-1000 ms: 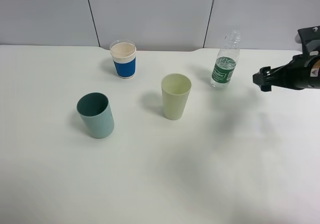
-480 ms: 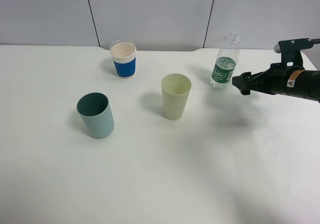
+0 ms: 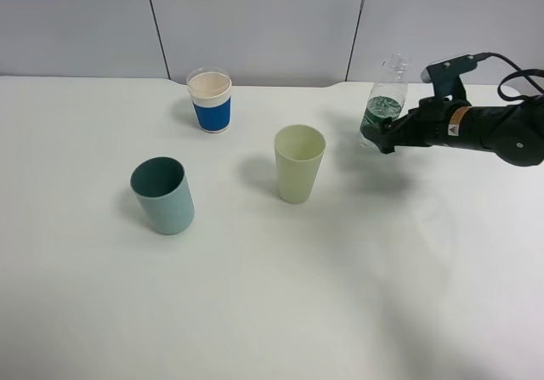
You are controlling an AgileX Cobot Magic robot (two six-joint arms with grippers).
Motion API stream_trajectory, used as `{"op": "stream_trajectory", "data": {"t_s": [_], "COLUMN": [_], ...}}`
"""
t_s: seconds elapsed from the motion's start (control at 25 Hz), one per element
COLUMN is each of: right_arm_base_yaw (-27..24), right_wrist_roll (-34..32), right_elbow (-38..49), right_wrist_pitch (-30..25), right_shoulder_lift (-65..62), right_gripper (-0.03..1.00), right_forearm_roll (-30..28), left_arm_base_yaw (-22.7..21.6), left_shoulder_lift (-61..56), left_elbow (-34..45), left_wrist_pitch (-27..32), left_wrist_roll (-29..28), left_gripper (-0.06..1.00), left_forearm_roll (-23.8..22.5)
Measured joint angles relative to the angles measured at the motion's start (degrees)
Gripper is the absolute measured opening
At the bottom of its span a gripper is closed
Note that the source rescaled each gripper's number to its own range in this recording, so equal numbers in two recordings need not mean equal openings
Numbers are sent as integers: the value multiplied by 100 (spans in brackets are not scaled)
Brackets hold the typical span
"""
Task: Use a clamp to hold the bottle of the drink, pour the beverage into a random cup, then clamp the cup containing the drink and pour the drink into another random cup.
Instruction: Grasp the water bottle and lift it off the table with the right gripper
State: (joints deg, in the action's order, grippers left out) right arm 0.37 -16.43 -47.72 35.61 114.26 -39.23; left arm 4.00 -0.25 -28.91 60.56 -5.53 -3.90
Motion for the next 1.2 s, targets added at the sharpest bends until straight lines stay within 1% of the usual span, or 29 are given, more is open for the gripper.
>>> {"op": "stream_trajectory", "data": {"t_s": [0.24,0.52,0.56,0.6,0.64,0.68,0.72,0.76,0.8,1.0,1.08,1.2], "right_arm_base_yaw": [300,322,322,322,322,322,322,322,322,322,322,329], "right_wrist_roll": [0,0,0,0,0,0,0,-23,-66,-475,-544,-575], "right_elbow": [-505,-580,-580,-580,-580,-580,-580,-580,-580,-592,-592,-592], "right_wrist_pitch": [0,0,0,0,-10,-18,-55,-99,-119,-151,-171,-393], "right_shoulder_lift": [321,393,393,393,393,393,393,393,393,388,370,266], "right_gripper": [89,89,86,80,71,55,34,9,0,0,0,0], "right_forearm_roll": [-136,-143,-143,-143,-143,-147,-160,-173,-172,-167,-167,-195], "left_arm_base_yaw": [0,0,0,0,0,0,0,0,0,0,0,0], "left_shoulder_lift": [0,0,0,0,0,0,0,0,0,0,0,0], "left_elbow": [0,0,0,0,0,0,0,0,0,0,0,0], "left_wrist_pitch": [0,0,0,0,0,0,0,0,0,0,0,0], "left_wrist_roll": [0,0,0,0,0,0,0,0,0,0,0,0], "left_gripper": [83,83,83,83,83,83,83,83,83,83,83,83], "left_forearm_roll": [0,0,0,0,0,0,0,0,0,0,0,0]}}
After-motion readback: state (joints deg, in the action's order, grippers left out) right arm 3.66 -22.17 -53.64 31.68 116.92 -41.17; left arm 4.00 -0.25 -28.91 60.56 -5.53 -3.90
